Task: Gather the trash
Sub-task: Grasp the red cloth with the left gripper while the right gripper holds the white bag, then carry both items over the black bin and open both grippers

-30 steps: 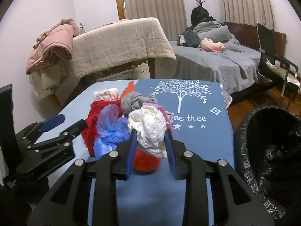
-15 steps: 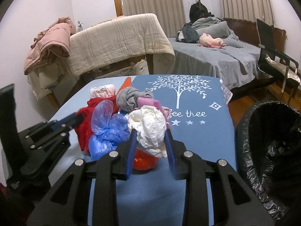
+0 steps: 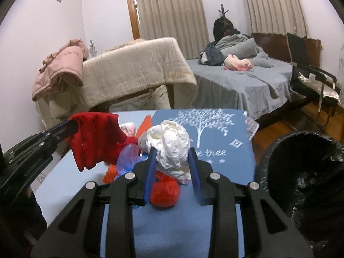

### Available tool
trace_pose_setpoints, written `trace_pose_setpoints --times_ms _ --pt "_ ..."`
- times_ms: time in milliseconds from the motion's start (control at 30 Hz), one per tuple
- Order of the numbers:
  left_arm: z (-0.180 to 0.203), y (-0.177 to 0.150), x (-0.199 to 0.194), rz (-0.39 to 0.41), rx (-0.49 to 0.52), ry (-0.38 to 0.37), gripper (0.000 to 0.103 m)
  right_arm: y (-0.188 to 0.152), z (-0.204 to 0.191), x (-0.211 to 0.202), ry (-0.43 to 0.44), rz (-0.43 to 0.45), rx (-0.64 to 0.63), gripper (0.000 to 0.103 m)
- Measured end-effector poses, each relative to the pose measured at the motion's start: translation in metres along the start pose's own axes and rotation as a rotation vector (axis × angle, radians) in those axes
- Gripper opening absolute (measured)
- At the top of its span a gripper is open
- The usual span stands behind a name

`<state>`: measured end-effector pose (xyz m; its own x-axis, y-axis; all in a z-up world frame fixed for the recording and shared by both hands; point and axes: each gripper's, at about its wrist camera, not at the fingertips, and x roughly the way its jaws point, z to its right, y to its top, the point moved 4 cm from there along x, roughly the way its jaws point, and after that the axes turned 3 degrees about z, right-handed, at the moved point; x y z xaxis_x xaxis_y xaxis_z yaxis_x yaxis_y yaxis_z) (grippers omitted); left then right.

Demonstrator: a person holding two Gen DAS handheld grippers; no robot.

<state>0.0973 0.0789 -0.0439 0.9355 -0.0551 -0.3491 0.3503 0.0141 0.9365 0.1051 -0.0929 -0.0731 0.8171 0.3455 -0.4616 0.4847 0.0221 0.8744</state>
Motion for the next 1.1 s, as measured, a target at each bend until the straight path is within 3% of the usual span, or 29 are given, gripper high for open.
trace_pose_setpoints --times_ms 233,467,700,1100 --pt "0.042 0.017 -0.004 0.020 0.009 -0.112 0.007 0.013 0.033 -0.031 -0.066 0.046 0.029 0.029" --pt "0.099 0.024 -0.001 0.017 0.013 -0.253 0.007 0.015 0.094 -0.068 -0.192 0.086 0.085 0.029" --pt "0.157 0.025 0.005 0.018 0.044 -0.367 0.007 0.001 0.156 -0.098 -0.333 0.090 0.122 0.029" --pt "0.264 0.010 0.045 -0.062 0.096 -0.550 0.007 -0.028 0.237 -0.121 -0.502 0.054 0.195 0.029"
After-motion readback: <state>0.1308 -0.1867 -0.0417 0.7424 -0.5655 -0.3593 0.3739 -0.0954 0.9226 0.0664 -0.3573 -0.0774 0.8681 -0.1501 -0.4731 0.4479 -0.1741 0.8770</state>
